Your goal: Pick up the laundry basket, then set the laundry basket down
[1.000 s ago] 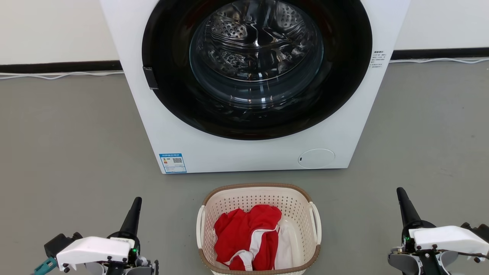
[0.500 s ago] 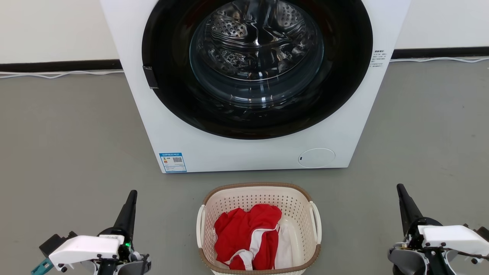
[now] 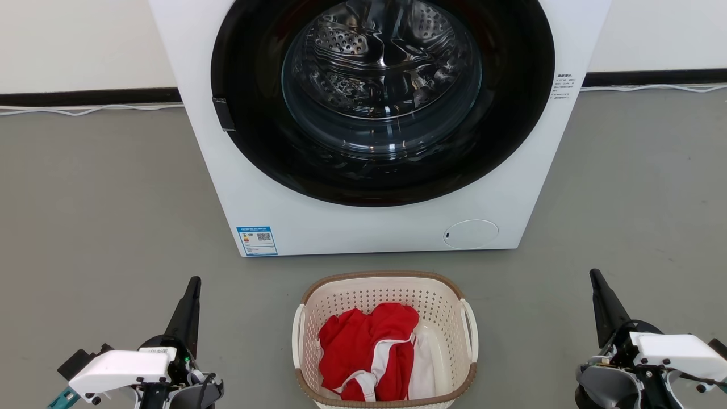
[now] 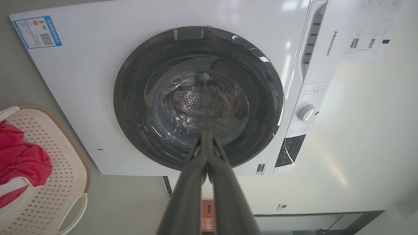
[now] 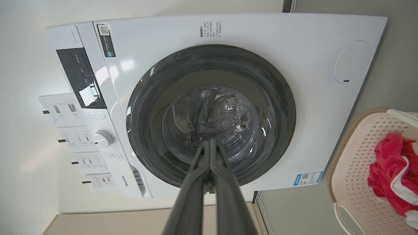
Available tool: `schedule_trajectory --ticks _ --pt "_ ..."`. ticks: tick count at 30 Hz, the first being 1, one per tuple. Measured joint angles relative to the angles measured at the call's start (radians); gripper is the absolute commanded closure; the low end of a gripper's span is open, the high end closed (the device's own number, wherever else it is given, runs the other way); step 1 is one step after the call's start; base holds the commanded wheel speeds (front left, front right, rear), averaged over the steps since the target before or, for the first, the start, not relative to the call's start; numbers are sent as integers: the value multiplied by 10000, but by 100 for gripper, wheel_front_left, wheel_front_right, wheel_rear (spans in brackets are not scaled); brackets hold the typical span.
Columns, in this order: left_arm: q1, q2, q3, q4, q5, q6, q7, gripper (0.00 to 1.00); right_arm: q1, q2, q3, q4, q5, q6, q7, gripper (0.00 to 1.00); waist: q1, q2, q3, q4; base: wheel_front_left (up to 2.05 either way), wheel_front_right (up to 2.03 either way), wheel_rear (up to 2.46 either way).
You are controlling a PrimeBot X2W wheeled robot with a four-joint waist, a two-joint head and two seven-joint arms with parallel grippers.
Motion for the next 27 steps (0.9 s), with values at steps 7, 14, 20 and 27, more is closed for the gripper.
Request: schedule_trajectory --ticks 7,14,20,27 --pt "0 0 0 -4 0 0 0 100 1 0 -2 0 0 0 0 100 0 0 0 0 0 0 0" --pt "0 0 2 -6 0 0 0 100 2 0 -2 0 0 0 0 100 0 0 0 0 0 0 0" --pt "0 0 2 -6 -6 0 0 100 2 0 -2 0 0 0 0 100 0 0 0 0 0 0 0" --pt "0 0 2 -6 -15 0 0 100 4 0 -2 0 0 0 0 100 0 0 0 0 0 0 0"
